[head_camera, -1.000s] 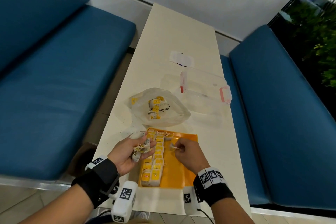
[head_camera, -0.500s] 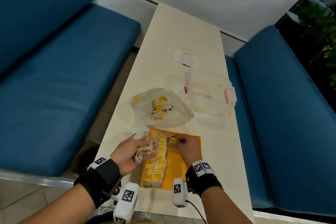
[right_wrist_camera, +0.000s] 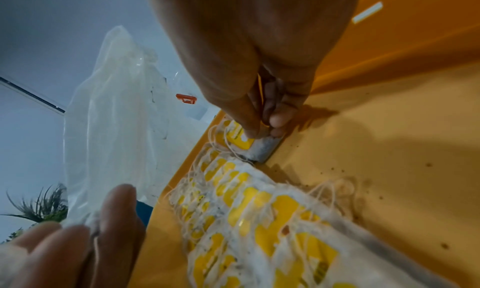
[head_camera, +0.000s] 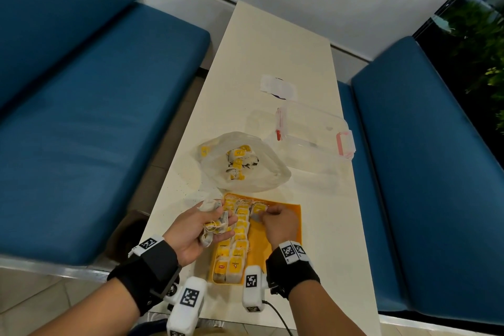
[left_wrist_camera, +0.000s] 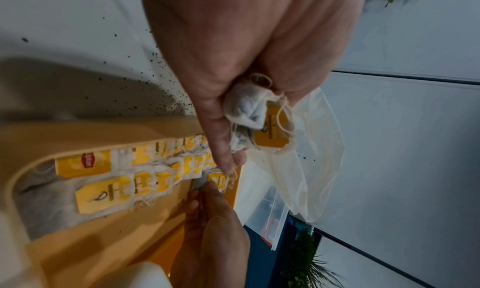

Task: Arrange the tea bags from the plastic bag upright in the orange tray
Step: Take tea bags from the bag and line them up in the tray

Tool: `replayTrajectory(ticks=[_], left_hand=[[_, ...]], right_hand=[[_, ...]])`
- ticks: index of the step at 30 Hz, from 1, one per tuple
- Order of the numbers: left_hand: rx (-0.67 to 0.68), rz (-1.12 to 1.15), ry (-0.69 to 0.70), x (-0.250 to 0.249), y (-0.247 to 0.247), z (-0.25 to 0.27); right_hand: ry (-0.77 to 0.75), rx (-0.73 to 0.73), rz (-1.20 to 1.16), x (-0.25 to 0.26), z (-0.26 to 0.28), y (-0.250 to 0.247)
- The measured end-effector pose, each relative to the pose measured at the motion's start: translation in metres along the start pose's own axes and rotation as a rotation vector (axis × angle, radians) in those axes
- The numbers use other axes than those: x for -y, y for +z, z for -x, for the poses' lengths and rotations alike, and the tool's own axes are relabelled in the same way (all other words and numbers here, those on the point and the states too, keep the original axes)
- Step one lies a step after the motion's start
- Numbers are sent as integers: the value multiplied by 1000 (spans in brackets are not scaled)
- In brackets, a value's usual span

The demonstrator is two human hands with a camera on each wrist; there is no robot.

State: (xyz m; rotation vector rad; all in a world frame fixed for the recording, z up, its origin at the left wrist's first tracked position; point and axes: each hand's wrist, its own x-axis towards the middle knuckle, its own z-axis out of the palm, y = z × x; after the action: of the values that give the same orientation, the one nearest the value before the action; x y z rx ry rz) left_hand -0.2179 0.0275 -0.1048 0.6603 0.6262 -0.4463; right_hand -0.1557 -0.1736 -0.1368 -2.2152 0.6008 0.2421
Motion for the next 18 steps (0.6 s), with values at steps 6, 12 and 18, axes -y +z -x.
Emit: replayTrajectory(ticks=[6, 12, 18], left_hand=[[-4, -16, 10, 0, 1, -1], [2, -16, 9, 1, -1, -2], [22, 11, 8, -2, 2, -2]], right_hand=[[88, 27, -109, 0, -6, 8], [170, 55, -353, -6, -8, 11], [-49, 21, -170, 13, 17, -20]])
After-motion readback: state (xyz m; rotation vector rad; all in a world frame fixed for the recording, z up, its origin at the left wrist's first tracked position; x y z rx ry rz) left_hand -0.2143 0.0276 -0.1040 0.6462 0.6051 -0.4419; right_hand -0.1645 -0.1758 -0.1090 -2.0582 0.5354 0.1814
